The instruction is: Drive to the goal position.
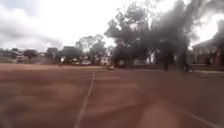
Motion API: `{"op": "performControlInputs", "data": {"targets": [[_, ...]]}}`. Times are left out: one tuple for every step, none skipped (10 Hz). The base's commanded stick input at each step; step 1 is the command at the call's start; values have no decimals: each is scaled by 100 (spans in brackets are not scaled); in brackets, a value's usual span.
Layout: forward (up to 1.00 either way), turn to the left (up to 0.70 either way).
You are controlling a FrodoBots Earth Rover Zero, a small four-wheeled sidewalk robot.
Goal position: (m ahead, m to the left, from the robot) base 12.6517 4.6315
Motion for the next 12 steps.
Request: {"op": "performControlInputs", "data": {"targets": [[85, 0], [85, 0], [85, 0], [85, 0], [85, 0], [85, 0], [85, 0], [85, 0], [85, 0], [85, 0], [85, 0], [85, 0]]}}
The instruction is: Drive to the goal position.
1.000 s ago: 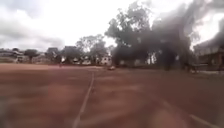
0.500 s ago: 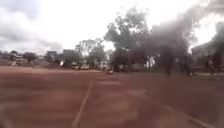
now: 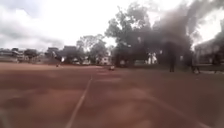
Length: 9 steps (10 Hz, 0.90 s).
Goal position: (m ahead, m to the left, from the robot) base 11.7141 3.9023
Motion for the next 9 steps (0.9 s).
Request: {"op": "performControlInputs", "data": {"targets": [[85, 0], [85, 0], [85, 0], [85, 0], [85, 0], [85, 0], [85, 0], [85, 0], [85, 0]]}}
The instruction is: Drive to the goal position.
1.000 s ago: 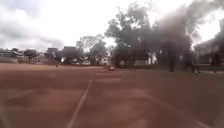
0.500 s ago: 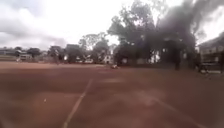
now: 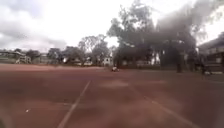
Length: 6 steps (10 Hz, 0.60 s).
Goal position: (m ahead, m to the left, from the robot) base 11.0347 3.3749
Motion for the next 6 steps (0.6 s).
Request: {"op": "performControlInputs", "data": {"targets": [[85, 0], [85, 0], [85, 0], [85, 0], [85, 0], [85, 0]]}}
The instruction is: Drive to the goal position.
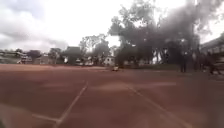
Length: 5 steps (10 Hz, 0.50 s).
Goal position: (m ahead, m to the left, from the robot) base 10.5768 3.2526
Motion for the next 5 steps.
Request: {"op": "performControlInputs", "data": {"targets": [[85, 0], [85, 0], [85, 0], [85, 0], [85, 0]]}}
